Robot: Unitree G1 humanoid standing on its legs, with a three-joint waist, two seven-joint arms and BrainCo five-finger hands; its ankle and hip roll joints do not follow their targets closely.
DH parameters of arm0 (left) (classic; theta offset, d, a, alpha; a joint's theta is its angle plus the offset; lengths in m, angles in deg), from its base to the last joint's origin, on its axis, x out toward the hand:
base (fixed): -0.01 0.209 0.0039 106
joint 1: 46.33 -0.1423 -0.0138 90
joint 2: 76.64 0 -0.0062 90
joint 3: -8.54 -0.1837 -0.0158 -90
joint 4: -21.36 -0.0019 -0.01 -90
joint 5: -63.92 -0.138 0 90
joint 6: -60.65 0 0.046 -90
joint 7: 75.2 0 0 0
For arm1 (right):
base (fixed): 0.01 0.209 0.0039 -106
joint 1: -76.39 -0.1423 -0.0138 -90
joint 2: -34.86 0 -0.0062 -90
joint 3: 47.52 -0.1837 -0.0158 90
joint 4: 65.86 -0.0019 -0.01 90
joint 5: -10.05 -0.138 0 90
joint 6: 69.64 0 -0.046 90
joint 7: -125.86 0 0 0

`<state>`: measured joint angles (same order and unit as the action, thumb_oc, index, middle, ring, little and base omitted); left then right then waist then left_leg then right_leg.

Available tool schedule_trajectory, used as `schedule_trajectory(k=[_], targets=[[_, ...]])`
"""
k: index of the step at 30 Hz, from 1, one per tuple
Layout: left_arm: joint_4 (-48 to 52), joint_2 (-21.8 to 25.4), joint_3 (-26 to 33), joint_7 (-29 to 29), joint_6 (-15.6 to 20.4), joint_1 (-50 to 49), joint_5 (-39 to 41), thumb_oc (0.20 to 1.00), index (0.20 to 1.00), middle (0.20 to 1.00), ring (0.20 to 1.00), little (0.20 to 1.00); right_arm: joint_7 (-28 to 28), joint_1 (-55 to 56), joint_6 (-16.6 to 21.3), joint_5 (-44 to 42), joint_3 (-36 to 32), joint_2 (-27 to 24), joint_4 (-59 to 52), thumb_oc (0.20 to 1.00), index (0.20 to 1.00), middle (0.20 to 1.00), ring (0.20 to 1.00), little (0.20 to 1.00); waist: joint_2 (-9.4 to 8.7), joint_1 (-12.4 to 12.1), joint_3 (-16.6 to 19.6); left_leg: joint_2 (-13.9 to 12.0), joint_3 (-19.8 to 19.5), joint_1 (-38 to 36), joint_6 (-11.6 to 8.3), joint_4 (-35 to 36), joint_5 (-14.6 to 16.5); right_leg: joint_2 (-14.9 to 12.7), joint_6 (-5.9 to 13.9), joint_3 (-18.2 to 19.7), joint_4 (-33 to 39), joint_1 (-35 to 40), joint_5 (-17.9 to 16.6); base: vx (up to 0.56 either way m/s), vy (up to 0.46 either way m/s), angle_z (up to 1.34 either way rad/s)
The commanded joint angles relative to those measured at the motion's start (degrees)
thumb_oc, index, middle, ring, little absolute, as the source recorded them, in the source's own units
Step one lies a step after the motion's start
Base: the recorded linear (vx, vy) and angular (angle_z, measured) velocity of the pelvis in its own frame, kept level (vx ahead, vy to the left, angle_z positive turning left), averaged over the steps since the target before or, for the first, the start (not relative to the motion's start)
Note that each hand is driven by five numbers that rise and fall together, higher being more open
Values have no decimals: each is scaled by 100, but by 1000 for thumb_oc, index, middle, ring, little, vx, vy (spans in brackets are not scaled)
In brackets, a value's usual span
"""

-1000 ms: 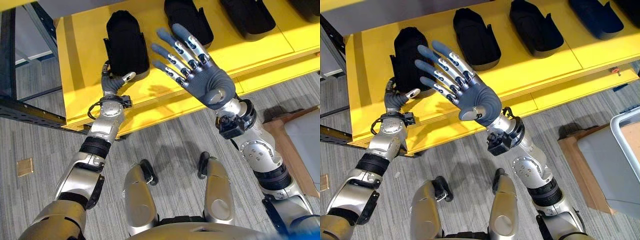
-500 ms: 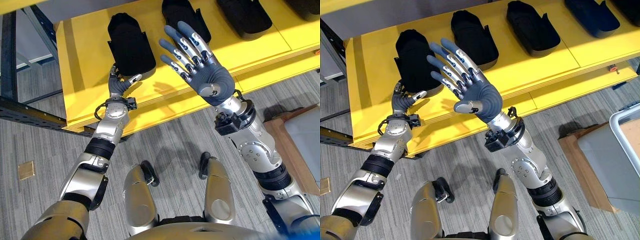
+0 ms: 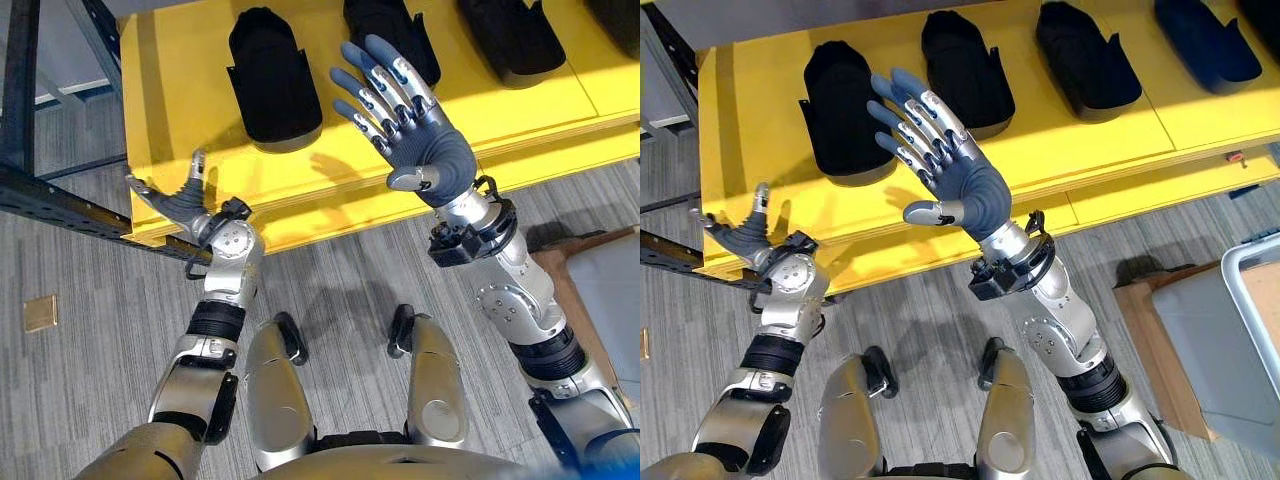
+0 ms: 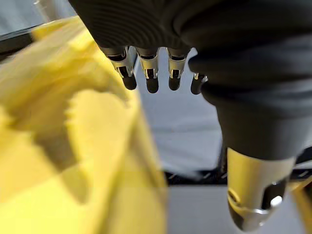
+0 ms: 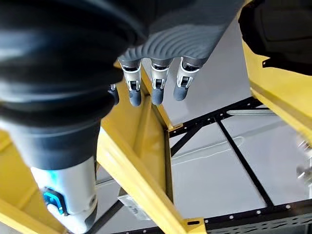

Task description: Move parts from the plastic box to the shelf.

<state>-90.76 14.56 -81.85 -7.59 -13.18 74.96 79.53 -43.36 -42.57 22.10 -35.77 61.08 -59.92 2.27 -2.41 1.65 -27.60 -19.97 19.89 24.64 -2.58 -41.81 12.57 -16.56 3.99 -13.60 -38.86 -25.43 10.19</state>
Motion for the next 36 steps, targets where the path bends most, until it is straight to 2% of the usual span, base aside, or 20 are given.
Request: schedule_trajectory(k=[1,5,7,9,11,13,15,16,17,23,25,29,32,36], targets=[[613,367,-28,126,392,62,-480,1000,1000,1000,1000,1000,-43,35,411,172,-233,146,-436,1000,1000,1000,1000,1000,-40,-77,17,379,116,-423,23,426,89,-76,278,-57,88,366,149,-2,-41,1],[869,407,14,-188,437,-162,-422,1000,1000,1000,1000,1000,-4,156,406,377,-282,58,-428,1000,1000,1000,1000,1000,-55,-122,14,403,80,-466,21,512,59,-74,289,-105,163,445,142,-18,-39,10],[1359,416,-34,-899,450,-573,-480,1000,1000,1000,1000,1000,290,442,415,883,-390,-42,-448,1000,1000,1000,1000,1000,-84,-176,-3,412,113,-506,87,700,-115,-44,249,-205,345,522,11,-118,-77,15],[1811,427,-93,-1483,437,-947,-474,1000,1000,1000,1000,1000,526,688,467,1397,-537,-213,-457,1000,1000,1000,1000,1000,-124,-234,13,447,27,-607,31,773,-28,-34,326,-235,454,677,67,-29,-79,8],[2275,457,-107,-2164,274,-1314,-243,1000,1000,1000,1000,1000,778,883,534,1812,-662,-416,-424,1000,1000,1000,1000,1000,-166,-317,3,429,62,-624,84,877,-165,-38,281,-371,603,761,-60,-54,-129,13],[2962,714,-110,-3369,-32,-2067,159,1000,1000,1000,1000,1000,1247,1165,658,2440,-960,-893,-410,1000,1000,1000,1000,1000,-260,-501,16,414,-65,-780,-5,972,-72,-27,355,-557,803,1084,-33,26,-198,24],[3284,904,-31,-3868,-228,-2407,389,1000,1000,1000,1000,1000,1349,1244,672,2613,-1145,-1193,-452,1000,1000,1000,1000,1000,-312,-597,-10,366,-22,-785,21,1052,-202,-23,294,-721,929,1172,-138,-7,-153,21],[3456,1004,18,-4161,-195,-2610,572,1000,1000,1000,1000,1000,1428,1290,680,2742,-1238,-1397,-468,1000,1000,1000,1000,1000,-337,-655,-4,368,-114,-842,-50,1056,-103,-4,350,-731,964,1281,-75,51,-150,30],[3703,1136,140,-4518,-33,-2891,798,1000,1000,1000,1000,1000,1467,1329,658,2715,-1347,-1719,-521,1000,1000,1000,1000,1000,-354,-741,-9,350,-133,-888,-78,1135,-147,11,349,-836,1053,1385,-87,56,-109,25],[4105,1391,443,-4737,354,-3353,1200,1000,1000,1000,1000,1000,1249,1402,754,3526,-1435,-2163,-578,1000,1000,1000,1000,1000,-380,-942,-8,357,-194,-1002,-138,1322,-242,24,372,-1019,1217,1607,-114,-4,-54,16],[4141,1454,501,-4723,361,-3357,1359,1000,1000,1000,1000,1000,1206,1334,802,3841,-1394,-2312,-524,1000,1000,1000,1000,1000,-401,-994,-3,356,-228,-1006,-158,1363,-276,45,383,-1043,1255,1640,-130,-19,-55,10],[4144,1576,529,-4721,507,-3252,1574,1000,1000,1000,1000,1000,1253,1033,609,4030,-1238,-2530,-417,1000,1000,1000,1000,1000,-441,-1063,10,337,-259,-1005,-202,1399,-325,66,404,-1105,1343,1695,-180,-20,-37,8],[4168,1619,503,-5003,585,-3132,1908,1000,1000,1000,1000,1000,1395,597,202,3792,-865,-2737,-214,1000,1000,1000,1000,1000,-438,-1151,-17,302,-297,-988,-218,1397,-365,61,398,-1149,1305,1709,-167,0,0,0],[4174,1598,379,-5256,594,-3034,1976,1000,1000,1000,1000,1000,1458,427,-11,3569,-586,-2622,-57,1000,1000,1000,1000,1000,-434,-1217,-13,274,-314,-956,-205,1352,-378,7,387,-1233,1203,1698,-152,-6,-5,5]])
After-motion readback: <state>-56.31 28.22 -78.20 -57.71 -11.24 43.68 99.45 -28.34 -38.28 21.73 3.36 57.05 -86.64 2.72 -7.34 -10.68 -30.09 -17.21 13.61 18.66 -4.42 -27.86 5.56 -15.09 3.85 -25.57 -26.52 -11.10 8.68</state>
